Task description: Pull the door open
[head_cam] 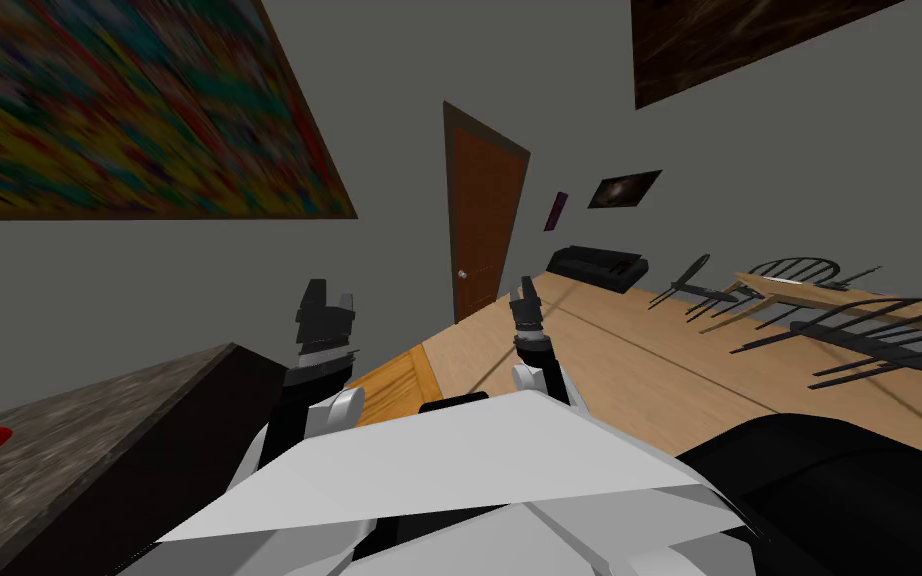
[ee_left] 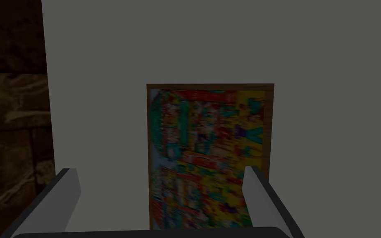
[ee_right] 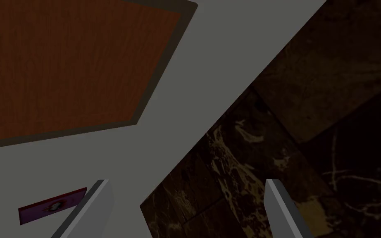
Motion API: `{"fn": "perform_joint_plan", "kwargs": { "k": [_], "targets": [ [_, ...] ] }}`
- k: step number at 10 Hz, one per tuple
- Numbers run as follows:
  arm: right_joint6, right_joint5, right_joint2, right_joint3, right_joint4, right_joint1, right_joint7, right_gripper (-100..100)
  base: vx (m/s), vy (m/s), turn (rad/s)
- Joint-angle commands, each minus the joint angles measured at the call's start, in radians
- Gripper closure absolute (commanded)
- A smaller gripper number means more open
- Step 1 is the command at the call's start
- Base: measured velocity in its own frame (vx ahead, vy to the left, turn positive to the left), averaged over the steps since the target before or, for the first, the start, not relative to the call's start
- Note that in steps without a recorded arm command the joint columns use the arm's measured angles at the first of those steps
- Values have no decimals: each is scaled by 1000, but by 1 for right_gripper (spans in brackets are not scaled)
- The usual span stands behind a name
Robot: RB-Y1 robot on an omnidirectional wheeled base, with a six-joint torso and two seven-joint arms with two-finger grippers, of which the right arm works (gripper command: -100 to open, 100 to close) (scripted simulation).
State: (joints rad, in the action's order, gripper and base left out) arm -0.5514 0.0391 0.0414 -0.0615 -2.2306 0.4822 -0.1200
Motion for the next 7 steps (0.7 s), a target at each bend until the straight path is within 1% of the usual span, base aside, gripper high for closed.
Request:
{"fn": "perform_joint_plan", "kwargs": {
  "k": [1,2,3,7],
  "targets": [
    [-8,0,7,6,27,1,-33,-100,86,-20,138],
    [-10,0,9,7,34,1,-42,-100,125,-30,117],
    [-15,0,12,10,49,1,-61,-100,127,-27,68],
    [-34,1,24,23,112,3,-137,-100,124,-42,115]
  ]
}}
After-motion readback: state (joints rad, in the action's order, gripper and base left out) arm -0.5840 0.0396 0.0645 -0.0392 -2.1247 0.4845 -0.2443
